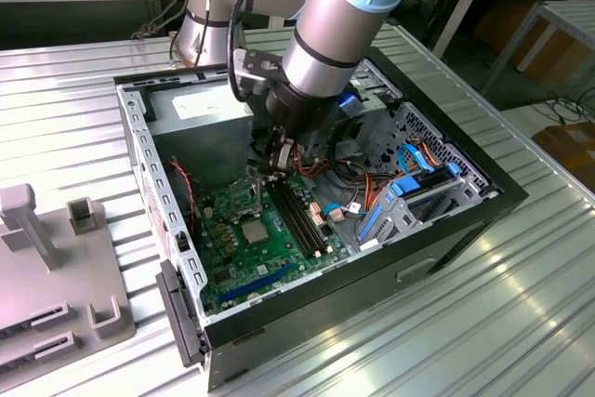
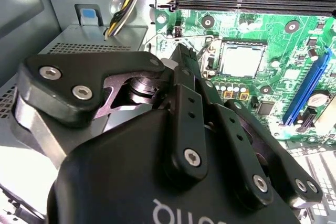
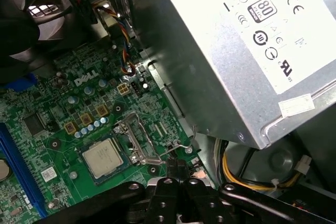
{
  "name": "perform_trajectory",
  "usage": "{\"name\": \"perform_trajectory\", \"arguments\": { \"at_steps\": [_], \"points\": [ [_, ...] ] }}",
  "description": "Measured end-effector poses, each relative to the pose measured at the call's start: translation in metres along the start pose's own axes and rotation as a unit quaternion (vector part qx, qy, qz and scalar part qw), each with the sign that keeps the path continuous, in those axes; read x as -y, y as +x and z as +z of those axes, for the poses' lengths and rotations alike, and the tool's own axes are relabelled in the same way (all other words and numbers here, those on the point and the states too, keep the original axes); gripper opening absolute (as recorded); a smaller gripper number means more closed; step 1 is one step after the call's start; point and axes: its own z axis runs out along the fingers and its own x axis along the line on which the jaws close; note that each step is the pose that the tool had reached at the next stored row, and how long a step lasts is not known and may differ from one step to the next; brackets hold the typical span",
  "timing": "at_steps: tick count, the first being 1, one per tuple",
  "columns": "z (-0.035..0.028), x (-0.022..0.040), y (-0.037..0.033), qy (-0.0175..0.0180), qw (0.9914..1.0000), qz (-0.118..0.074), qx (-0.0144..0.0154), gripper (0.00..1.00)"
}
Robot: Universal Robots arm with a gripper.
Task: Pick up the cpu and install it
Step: 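Close the cpu cover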
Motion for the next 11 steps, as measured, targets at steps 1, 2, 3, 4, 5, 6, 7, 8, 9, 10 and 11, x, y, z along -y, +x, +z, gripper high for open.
{"name": "perform_trajectory", "arguments": {
  "at_steps": [1,2,3,4,5,6,7,8,9,10,11],
  "points": [
    [-0.0001,0.0002,0.0008,0.0004,1.0,-0.001,0.0,0.11],
    [-0.0002,0.0003,0.0011,0.0005,1.0,-0.002,0.0,0.11],
    [-0.0003,0.0004,0.0015,0.0007,1.0,-0.003,0.0,0.11],
    [-0.0004,0.0006,0.0019,0.0009,0.99999,-0.004,0.0,0.11],
    [-0.0005,0.0007,0.0022,0.001,0.99999,-0.005,0.0,0.11],
    [-0.0007,0.0008,0.0027,0.0012,0.99998,-0.006,0.0,0.11],
    [-0.0008,0.0009,0.0031,0.0014,0.99998,-0.006,0.0,0.11],
    [-0.001,0.001,0.0036,0.0015,0.99997,-0.007,-0.0001,0.11],
    [-0.0012,0.0012,0.0042,0.0016,0.99997,-0.008,-0.0001,0.11],
    [-0.0014,0.0014,0.0049,0.0017,0.99996,-0.008,-0.0001,0.11],
    [-0.0015,0.0017,0.0056,0.0018,0.99996,-0.009,-0.0001,0.11]
  ]
}}
